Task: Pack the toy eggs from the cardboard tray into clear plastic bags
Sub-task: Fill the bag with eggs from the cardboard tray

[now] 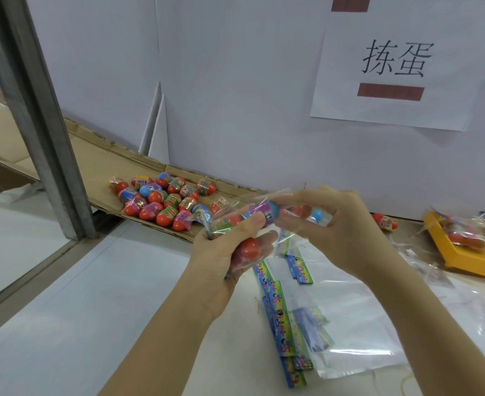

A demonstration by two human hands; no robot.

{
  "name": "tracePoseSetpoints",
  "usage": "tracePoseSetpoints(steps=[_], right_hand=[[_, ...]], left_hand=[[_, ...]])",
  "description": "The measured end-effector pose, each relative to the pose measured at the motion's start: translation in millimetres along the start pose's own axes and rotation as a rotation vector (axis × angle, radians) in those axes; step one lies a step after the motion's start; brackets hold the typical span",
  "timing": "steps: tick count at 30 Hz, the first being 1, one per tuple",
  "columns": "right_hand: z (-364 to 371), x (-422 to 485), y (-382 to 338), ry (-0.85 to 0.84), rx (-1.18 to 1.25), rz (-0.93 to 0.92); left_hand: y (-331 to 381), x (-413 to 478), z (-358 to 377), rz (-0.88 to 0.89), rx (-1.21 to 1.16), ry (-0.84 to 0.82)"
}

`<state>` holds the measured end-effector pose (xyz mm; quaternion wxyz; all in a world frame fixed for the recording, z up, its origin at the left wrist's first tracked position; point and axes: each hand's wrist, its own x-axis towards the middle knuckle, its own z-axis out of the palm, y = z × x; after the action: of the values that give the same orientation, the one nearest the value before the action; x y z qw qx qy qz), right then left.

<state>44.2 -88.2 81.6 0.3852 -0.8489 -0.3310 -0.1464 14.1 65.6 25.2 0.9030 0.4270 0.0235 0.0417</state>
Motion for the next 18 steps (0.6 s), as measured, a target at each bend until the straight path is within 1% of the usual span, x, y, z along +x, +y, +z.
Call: tracePoseSetpoints(steps=[7, 11, 13, 18], right_hand=[[3.0, 1.3, 3.8, -0.010, -0.020, 0.015], [5.5, 1.6, 5.4, -0.006, -0.039, -0.009], [7.6, 1.2, 5.8, -0.010, -0.079, -0.014], [7.2, -1.6, 4.0, 0.013, -0.067, -0.006]], left_hand=[[1.0, -2.2, 0.3, 0.036, 0.016, 0.034], [1.8, -2.0, -1.3, 0.053, 0.007, 0.025], [2.0, -1.9, -2.9, 0.068, 0.031, 0.025], [-0.1, -0.4, -5.1, 0.091, 0.081, 0.002]])
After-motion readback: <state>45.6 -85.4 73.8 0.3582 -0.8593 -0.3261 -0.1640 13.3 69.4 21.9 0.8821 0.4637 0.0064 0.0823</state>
